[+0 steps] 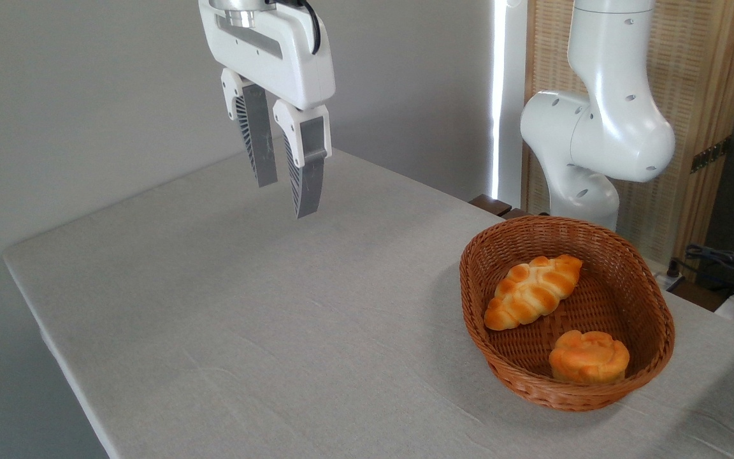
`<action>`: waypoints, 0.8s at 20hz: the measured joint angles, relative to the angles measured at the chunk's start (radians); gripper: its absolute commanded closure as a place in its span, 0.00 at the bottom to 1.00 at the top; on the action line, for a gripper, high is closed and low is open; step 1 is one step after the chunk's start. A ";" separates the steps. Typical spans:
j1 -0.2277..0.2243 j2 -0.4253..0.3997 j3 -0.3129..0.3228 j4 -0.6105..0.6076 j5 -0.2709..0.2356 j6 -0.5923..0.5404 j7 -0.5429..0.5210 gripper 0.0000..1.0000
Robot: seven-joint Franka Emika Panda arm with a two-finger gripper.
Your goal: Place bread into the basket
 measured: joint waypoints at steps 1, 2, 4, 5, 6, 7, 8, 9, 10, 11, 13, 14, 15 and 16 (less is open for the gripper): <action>0.003 0.004 -0.002 0.002 0.000 0.000 0.000 0.00; 0.005 0.008 -0.011 0.003 0.000 0.000 0.000 0.00; 0.014 0.015 -0.044 0.004 0.000 0.000 -0.014 0.00; 0.017 0.018 -0.059 0.004 0.000 0.000 -0.030 0.00; 0.019 0.020 -0.068 0.004 0.000 0.000 -0.040 0.00; 0.020 0.021 -0.072 0.004 0.000 0.000 -0.045 0.00; 0.022 0.022 -0.073 0.005 0.000 0.000 -0.046 0.00; 0.025 0.022 -0.073 0.005 0.003 0.000 -0.047 0.00; 0.027 0.022 -0.073 0.005 0.016 0.000 -0.047 0.00; 0.029 0.022 -0.073 0.005 0.031 0.000 -0.047 0.00; 0.032 0.022 -0.073 0.007 0.046 0.000 -0.047 0.00; 0.035 0.022 -0.073 0.009 0.048 0.000 -0.047 0.00; 0.038 0.022 -0.072 0.012 0.048 0.000 -0.047 0.00; 0.041 0.023 -0.071 0.017 0.048 -0.001 -0.047 0.00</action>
